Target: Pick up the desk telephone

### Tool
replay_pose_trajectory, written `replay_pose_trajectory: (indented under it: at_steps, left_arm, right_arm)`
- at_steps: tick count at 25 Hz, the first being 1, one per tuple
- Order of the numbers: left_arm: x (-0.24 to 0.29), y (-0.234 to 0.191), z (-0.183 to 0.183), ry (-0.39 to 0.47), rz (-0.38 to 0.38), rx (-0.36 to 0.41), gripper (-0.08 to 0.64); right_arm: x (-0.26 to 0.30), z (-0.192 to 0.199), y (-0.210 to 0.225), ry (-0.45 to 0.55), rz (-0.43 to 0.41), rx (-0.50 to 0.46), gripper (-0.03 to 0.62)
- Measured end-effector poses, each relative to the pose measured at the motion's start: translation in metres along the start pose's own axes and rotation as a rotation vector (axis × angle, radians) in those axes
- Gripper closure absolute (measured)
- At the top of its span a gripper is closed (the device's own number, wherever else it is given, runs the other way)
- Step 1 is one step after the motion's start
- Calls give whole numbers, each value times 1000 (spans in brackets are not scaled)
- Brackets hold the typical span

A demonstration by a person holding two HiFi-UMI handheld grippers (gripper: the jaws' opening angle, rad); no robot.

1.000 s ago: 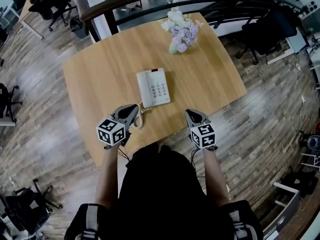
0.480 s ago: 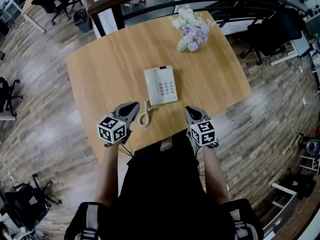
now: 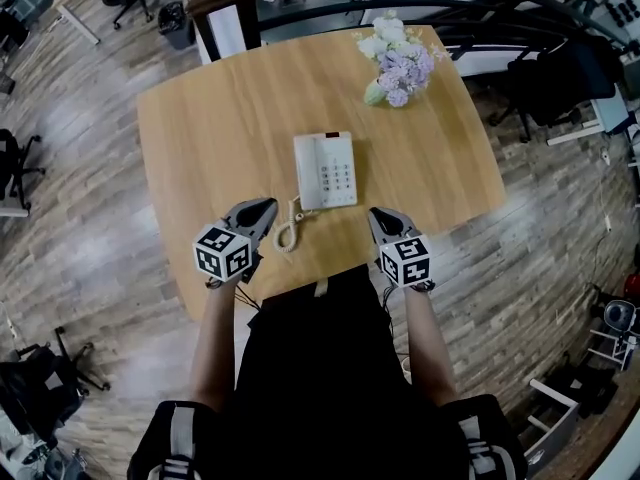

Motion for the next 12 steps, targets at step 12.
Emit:
replay_pose_trajectory:
  at_steps: [12]
  left_arm:
    - [16, -5, 2, -48, -40, -38, 538]
  right_arm:
    - [35, -20, 14, -38, -88, -12, 566]
Point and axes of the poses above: the fingertips, and each gripper's own axes: x forward along the fingers, y to its right, z out of its underside, the point moved 2 cm from there along -x, backward along the fingers, and after that the axes turned 13 degrees about x, right-handed, at the moved point
